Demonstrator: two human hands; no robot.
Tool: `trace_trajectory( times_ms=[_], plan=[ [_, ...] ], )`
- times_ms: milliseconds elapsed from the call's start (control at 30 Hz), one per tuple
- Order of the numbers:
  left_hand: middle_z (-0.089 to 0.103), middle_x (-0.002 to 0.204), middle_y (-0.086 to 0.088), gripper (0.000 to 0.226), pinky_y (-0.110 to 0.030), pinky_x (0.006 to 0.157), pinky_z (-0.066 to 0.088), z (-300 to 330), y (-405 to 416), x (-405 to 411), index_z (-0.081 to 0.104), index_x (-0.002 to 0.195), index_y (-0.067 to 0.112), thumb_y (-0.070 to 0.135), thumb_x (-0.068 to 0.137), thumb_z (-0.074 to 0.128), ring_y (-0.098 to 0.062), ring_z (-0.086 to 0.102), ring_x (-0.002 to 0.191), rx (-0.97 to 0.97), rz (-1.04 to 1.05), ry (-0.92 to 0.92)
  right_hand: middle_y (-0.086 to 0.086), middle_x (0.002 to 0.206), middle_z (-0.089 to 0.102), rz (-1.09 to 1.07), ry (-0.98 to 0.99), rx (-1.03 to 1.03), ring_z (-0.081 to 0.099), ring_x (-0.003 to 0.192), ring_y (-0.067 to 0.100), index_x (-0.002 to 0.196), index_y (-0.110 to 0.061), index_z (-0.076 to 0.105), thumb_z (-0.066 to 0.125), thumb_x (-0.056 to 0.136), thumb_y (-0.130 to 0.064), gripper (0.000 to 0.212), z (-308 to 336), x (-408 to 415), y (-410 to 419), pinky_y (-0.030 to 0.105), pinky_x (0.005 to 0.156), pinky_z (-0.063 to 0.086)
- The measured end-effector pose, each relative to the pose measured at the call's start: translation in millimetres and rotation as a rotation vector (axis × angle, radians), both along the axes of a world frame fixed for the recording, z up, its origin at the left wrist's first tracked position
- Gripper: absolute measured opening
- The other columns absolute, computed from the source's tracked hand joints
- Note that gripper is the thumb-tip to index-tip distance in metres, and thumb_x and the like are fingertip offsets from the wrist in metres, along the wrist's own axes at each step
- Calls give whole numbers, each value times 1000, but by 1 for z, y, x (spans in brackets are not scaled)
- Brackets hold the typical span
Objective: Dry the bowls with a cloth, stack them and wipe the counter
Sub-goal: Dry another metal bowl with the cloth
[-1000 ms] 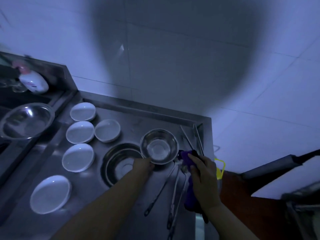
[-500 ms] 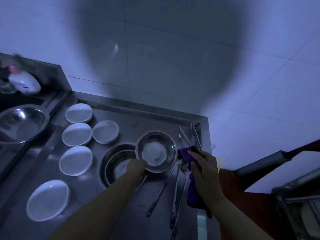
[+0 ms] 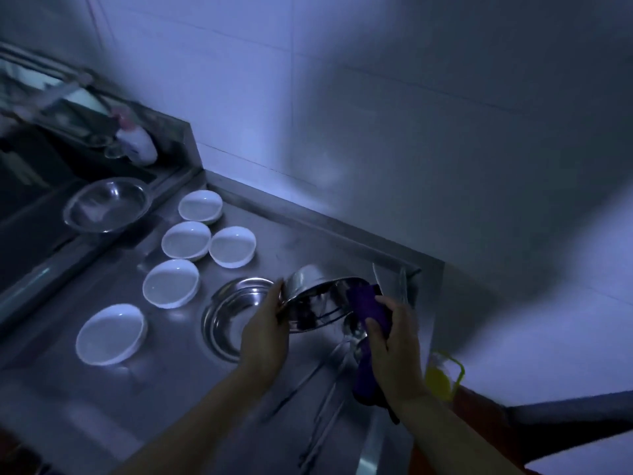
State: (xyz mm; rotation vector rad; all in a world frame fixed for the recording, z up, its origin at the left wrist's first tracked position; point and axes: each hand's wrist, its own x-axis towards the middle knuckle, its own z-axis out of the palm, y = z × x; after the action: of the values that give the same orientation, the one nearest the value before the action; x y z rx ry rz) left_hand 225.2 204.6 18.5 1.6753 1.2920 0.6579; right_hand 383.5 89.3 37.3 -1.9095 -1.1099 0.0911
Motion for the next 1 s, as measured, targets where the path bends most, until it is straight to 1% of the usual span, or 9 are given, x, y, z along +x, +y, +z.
trace_trajectory(
  times_ms=[133, 233, 333, 467, 533, 667, 767, 867, 1000],
  plan=[
    [64, 107, 31, 55, -19, 85, 47, 32, -42, 16, 43, 116, 66, 15, 95, 47, 10, 58, 100, -38, 135, -224, 1, 105, 49, 227, -84, 110, 38, 98, 1, 112, -10, 54, 55, 87, -18, 26, 17, 18, -8, 0, 93, 25],
    [64, 108, 26, 55, -44, 93, 49, 57, -69, 28, 48, 114, 63, 12, 95, 42, -9, 60, 107, -52, 274, -375, 14, 108, 57, 389, -117, 166, 47, 103, 14, 113, -11, 58, 60, 86, -18, 29, 35, 25, -2, 13, 95, 37],
    [66, 100, 21, 51, -51, 88, 51, 78, -90, 33, 56, 102, 61, 14, 90, 41, -18, 61, 103, -32, 391, -480, 19, 116, 61, 495, -188, 102, 53, 110, 24, 115, -3, 64, 66, 83, -8, 33, 47, 15, 7, 26, 93, 41],
    [65, 95, 15, 34, -36, 72, 55, 95, -104, 33, 57, 102, 53, 22, 95, 44, -15, 65, 89, -108, 592, -514, 12, 128, 59, 693, -155, 20, 56, 116, 27, 129, -9, 57, 51, 91, -15, 39, 61, -21, -1, 36, 99, 44],
    [67, 100, 6, 22, -31, 75, 52, 98, -107, 26, 59, 105, 42, 29, 96, 43, -11, 65, 87, -146, 663, -518, 8, 131, 59, 800, -223, 65, 57, 114, 24, 135, -14, 52, 44, 89, -22, 48, 68, -36, -12, 36, 93, 46],
    [64, 116, -3, 31, -45, 93, 49, 109, -115, 11, 54, 126, 29, 34, 97, 42, -23, 61, 103, -151, 649, -488, 12, 127, 56, 1000, -354, 103, 58, 102, 28, 144, -9, 38, 61, 75, -14, 73, 75, -36, -18, 36, 78, 47],
    [65, 114, -6, 32, -49, 79, 56, 119, -123, 2, 51, 129, 31, 27, 99, 42, -30, 63, 99, -128, 600, -503, 17, 117, 62, 1074, -657, 179, 61, 89, 31, 136, -4, 49, 69, 73, -10, 67, 75, -14, -9, 36, 66, 49],
    [67, 112, -5, 34, -53, 73, 57, 133, -128, -6, 56, 117, 47, 22, 97, 44, -32, 65, 96, -55, 542, -472, 17, 116, 66, 1075, -970, 298, 65, 98, 30, 122, -8, 64, 69, 78, -12, 45, 79, 16, 12, 37, 77, 52],
    [71, 102, 1, 29, -53, 74, 56, 148, -125, -8, 58, 112, 46, 26, 92, 52, -27, 68, 91, 8, 512, -416, 13, 119, 66, 951, -925, 322, 61, 110, 29, 119, -14, 66, 69, 79, -12, 40, 81, 17, 12, 41, 91, 50]
  ],
)
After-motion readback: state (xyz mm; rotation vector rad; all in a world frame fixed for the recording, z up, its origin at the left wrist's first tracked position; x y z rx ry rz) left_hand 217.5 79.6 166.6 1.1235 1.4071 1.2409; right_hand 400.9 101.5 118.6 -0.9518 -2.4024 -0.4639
